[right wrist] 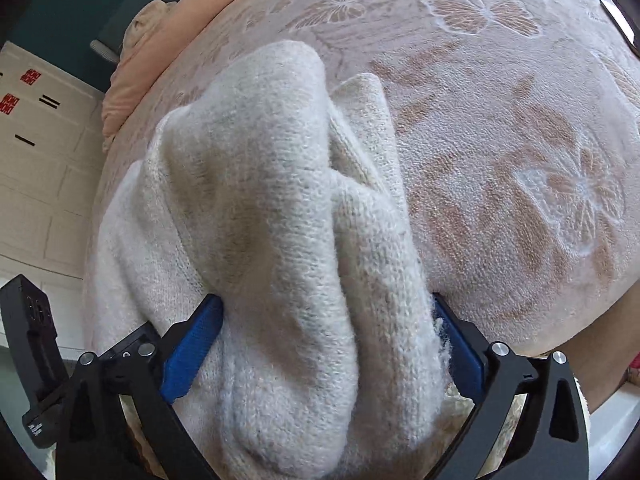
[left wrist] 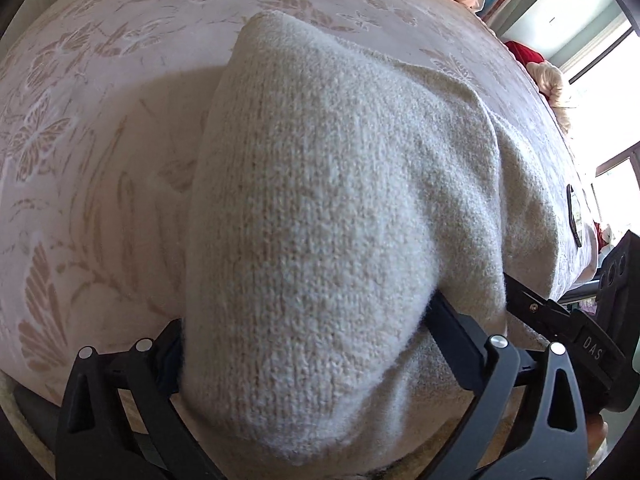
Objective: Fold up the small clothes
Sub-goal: 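Grasp the sweater bundle with the left tool while the right tool grasps its end, lift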
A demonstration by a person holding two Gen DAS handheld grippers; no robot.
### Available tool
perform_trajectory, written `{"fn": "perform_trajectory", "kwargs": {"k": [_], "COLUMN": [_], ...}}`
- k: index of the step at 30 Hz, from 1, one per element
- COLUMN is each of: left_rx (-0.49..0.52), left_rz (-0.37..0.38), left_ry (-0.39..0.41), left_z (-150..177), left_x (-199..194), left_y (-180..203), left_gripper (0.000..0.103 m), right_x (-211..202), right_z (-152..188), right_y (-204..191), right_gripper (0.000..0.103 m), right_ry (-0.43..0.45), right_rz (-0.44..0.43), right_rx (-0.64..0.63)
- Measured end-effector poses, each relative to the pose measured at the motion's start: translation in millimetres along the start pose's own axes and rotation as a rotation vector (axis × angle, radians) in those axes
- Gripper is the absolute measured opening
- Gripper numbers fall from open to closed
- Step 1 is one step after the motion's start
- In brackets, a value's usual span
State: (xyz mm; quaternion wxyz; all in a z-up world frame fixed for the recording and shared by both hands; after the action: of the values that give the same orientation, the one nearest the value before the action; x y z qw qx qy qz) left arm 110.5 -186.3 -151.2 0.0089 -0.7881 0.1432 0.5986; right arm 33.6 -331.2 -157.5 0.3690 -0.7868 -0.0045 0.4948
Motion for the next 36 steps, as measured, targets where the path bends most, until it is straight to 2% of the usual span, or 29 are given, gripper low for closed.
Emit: {"fn": "perform_trajectory", "kwargs": {"k": [1,2,3,4,5,6,11,14,19,21,23,29,32,36], "left_rx": [0.018,0.042,0.070,0.097,0.114,0.127,0.132,0.130,0.082,0.045,0.024,0.000,0.017,0.081], "left_rz": [-0.009,-0.018,-0.026,-0.028,-0.026,-0.020,0.031,0.051,0.075,0.096,0.119,0.227,0.263,0.246], "left_ry": [0.003,0.009,0.013,0.020,0.026,0.032,0.043,0.031,-0.046,-0.082,-0.085,0.077,0.219,0.412], "left_z": [0.5,0.6,0.5,0.8,0.6,-0.6,0.6,8.8,43.1,57.1,60.2,20.2,-13.1,-52.6], "left_x": [-4.4,-9.7,-14.9,-22.0,-28.8,-35.7,-72.0,-89.1,-86.2,-81.7,-89.6,-166.1,-223.8,-300.2], "left_y": [2.2,4.7,6.1,8.9,9.9,10.1,6.3,-1.4,-31.4,-43.6,-49.9,-61.7,-68.6,-78.5], "left_gripper": [0.086,0.076,0.070,0.059,0.051,0.049,0.044,0.044,0.044,0.044,0.044,0.044,0.044,0.045], "right_x": [-0.5,-1.5,-4.1,-7.7,-12.0,-17.5,-47.2,-58.1,-46.1,-47.3,-57.2,-121.7,-158.0,-187.3], "right_z": [0.5,-0.4,-0.8,-1.5,-2.6,-3.5,2.3,21.3,64.5,72.2,68.9,30.1,8.4,-16.5], "right_y": [-5.2,-6.8,-9.7,-13.5,-17.7,-23.5,-52.2,-62.8,-66.0,-73.5,-91.8,-192.0,-249.3,-309.3], "right_gripper": [0.068,0.065,0.053,0.045,0.042,0.040,0.037,0.037,0.037,0.037,0.037,0.034,0.034,0.035], "right_ry": [-0.003,0.002,0.009,0.018,0.026,0.038,0.076,0.065,-0.014,-0.016,0.001,0.164,0.265,0.356], "right_rz": [-0.040,-0.042,-0.043,-0.046,-0.043,-0.046,-0.088,-0.103,-0.087,-0.096,-0.117,-0.185,-0.231,-0.311], "right_rx": [0.009,0.023,0.026,0.027,0.026,0.020,-0.015,-0.023,0.000,0.006,-0.018,-0.233,-0.346,-0.421]}}
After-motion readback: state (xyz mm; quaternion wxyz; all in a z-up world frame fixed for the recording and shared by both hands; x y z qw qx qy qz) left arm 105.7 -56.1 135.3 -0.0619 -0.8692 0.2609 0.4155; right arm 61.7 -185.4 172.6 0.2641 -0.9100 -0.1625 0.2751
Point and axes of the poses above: each gripper's, at about its wrist camera, not at the fingertips, and x roughly the way its jaws point, y to its right, z to its underside, the point moved 9 cm from there along x, roughly the way its jaws point, and after that the axes turned 8 degrees about -z, right-handed, at the moved point
